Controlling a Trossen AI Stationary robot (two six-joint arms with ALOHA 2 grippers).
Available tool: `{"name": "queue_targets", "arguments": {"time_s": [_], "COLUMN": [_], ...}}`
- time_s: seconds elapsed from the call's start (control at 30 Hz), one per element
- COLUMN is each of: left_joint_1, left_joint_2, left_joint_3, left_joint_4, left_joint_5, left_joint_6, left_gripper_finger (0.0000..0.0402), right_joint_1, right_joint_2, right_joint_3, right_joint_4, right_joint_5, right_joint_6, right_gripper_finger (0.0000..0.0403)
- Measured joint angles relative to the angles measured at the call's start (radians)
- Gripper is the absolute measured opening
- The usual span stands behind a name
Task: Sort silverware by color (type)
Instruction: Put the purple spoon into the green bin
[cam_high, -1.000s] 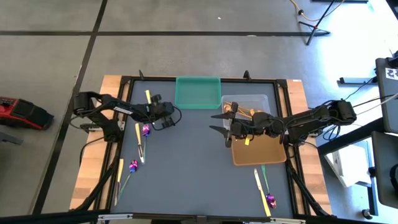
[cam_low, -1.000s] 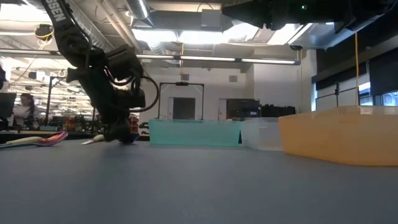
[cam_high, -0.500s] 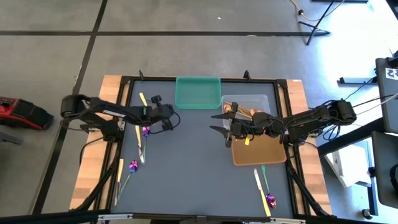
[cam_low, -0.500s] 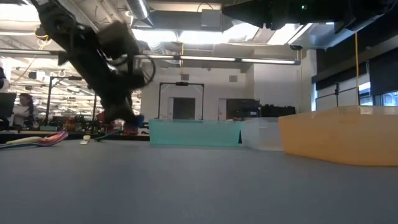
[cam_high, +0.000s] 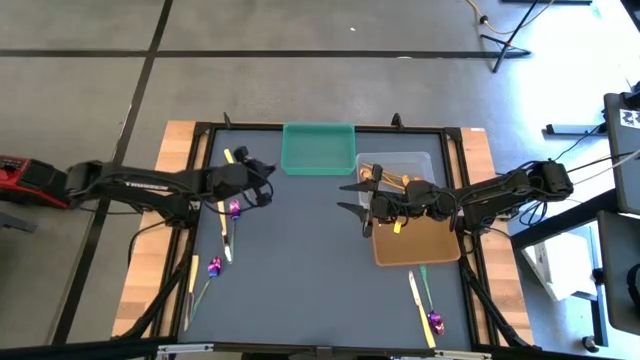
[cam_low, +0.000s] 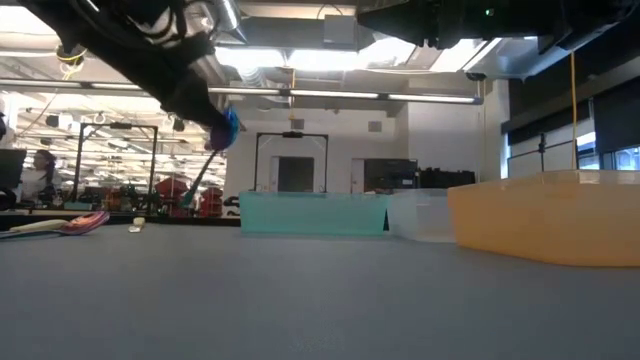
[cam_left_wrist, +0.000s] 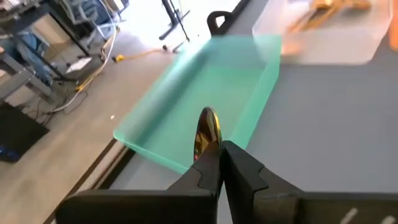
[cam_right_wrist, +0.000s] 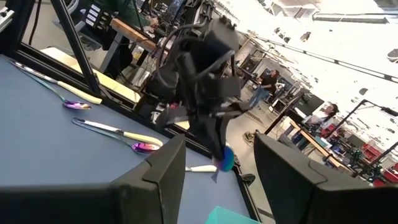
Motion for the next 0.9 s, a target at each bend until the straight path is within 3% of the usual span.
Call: {"name": "queue_targets", "arguments": {"time_s": [0.33,0.5,0.9], "left_joint_1": [0.000,0.001,0.056], "left_joint_2": [-0.030,-0.025,0.240], "left_joint_3": [0.002,0.074,0.311], "left_joint_4": [0.232,0.277,0.273], "left_joint_5": [-0.007,-0.008,0.034], "left_joint_6": [0.088,0.143,0.215], "left_gripper_finger": [0.0006,0.0006,0.0009], "right_joint_1": [0.000,0.000,0.000], "right_joint_2": [0.000,0.000,0.000], "right_joint_3": [0.000,0.000,0.000], "right_joint_4": [0.020,0.024,0.028], "right_joint_5": [-0.006,-0.007,-0.007], "right_joint_6": [0.000,-0.002,-0.010], "right_gripper_finger": [0.0182,0.0182,0.0182]}}
